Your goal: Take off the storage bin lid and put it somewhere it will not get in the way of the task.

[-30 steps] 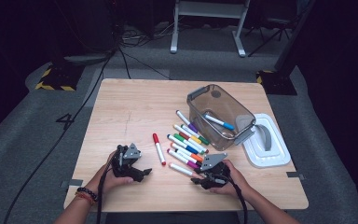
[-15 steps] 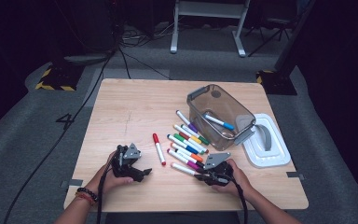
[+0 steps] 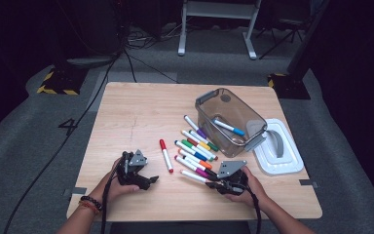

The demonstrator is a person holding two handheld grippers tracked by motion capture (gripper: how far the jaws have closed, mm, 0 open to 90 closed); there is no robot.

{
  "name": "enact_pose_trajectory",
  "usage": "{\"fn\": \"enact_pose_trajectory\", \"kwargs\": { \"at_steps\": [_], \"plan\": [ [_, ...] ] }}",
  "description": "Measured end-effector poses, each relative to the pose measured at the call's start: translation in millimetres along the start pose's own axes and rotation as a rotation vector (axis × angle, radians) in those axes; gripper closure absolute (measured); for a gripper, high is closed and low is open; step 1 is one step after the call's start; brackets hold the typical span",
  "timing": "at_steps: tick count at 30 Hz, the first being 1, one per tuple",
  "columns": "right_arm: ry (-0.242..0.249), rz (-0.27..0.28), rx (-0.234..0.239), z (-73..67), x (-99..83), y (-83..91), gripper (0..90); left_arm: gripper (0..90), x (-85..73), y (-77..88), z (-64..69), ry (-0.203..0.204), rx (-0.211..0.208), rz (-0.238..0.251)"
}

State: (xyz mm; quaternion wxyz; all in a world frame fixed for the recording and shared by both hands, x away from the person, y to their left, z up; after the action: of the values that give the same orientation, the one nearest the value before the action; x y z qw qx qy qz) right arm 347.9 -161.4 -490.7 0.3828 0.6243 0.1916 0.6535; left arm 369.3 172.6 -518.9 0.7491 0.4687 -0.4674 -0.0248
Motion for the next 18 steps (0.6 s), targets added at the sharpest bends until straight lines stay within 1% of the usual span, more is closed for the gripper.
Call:
{"fn": "enact_pose_trajectory", "kwargs": {
  "at_steps": [4, 9, 11, 16, 18],
  "plan": [
    [-0.001, 0.029, -0.005, 1.0, 3.4, 8.8, 75.2, 13.8, 0.1, -0.1, -0.1, -0.001, -0.001, 0.000],
    [0.006, 0.050, -0.020, 1.1, 7.7, 17.0, 75.2, 13.8, 0.1, -0.1, -0.1, -0.001, -0.001, 0.000],
    [0.009, 0.063, -0.032, 2.5, 10.2, 21.4, 75.2, 13.8, 0.1, -0.1, -0.1, -0.001, -0.001, 0.000],
    [0.004, 0.109, -0.064, 7.5, 17.2, 35.9, 75.2, 13.8, 0.1, -0.1, -0.1, -0.001, -0.001, 0.000],
    [-0.008, 0.138, -0.060, 8.6, 20.9, 43.4, 75.2, 13.8, 0.1, -0.1, -0.1, -0.001, -0.001, 0.000]
  ]
}}
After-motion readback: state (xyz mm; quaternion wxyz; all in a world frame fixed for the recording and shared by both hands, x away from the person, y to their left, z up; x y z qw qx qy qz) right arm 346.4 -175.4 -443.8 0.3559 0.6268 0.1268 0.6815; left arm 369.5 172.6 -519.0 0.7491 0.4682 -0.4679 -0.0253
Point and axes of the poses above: each handheld gripper's, and its own axes: y roughly backward along the jaws, x roughly out of its top, z roughly to its right, the point moved 2 cm from there along -y, roughly forward along the jaws, and after that the axes turned 9 degrees about y, right-handed, at the moved point
